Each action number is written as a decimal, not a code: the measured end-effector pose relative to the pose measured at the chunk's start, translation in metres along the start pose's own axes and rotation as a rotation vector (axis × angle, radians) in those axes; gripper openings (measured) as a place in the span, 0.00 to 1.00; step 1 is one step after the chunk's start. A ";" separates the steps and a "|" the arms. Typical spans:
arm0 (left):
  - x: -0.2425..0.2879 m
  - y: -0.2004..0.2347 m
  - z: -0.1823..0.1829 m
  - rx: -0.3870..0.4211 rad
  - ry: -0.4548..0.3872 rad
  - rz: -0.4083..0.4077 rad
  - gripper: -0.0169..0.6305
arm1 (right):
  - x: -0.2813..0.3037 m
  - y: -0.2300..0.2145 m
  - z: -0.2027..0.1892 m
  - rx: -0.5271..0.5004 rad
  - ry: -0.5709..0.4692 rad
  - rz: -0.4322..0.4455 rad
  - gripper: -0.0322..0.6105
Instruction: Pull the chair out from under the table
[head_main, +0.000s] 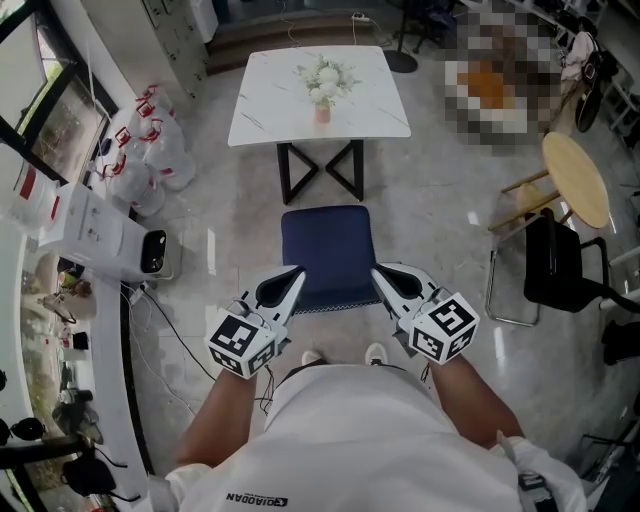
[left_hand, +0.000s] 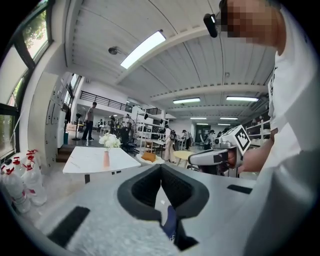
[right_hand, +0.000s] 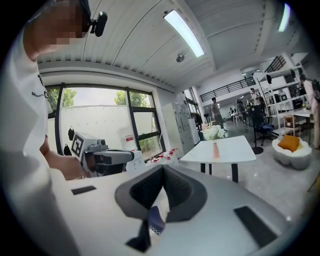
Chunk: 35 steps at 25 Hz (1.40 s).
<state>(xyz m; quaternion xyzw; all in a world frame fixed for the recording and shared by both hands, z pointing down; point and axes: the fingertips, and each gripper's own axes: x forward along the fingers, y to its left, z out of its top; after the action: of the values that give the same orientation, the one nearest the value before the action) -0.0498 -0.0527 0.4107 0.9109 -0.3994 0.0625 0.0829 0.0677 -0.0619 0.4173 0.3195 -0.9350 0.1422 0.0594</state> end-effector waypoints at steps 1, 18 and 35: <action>0.000 0.001 0.001 0.000 -0.003 0.005 0.03 | 0.000 -0.001 0.000 0.008 -0.004 -0.001 0.06; 0.003 -0.001 -0.008 -0.003 0.019 0.021 0.03 | -0.006 -0.008 -0.006 0.017 0.009 -0.029 0.06; 0.001 -0.002 -0.006 0.016 0.015 0.020 0.03 | -0.004 -0.005 -0.008 0.011 0.018 -0.027 0.06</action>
<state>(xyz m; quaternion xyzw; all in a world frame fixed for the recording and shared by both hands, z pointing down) -0.0475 -0.0512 0.4163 0.9069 -0.4075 0.0731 0.0779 0.0744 -0.0608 0.4250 0.3311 -0.9292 0.1496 0.0679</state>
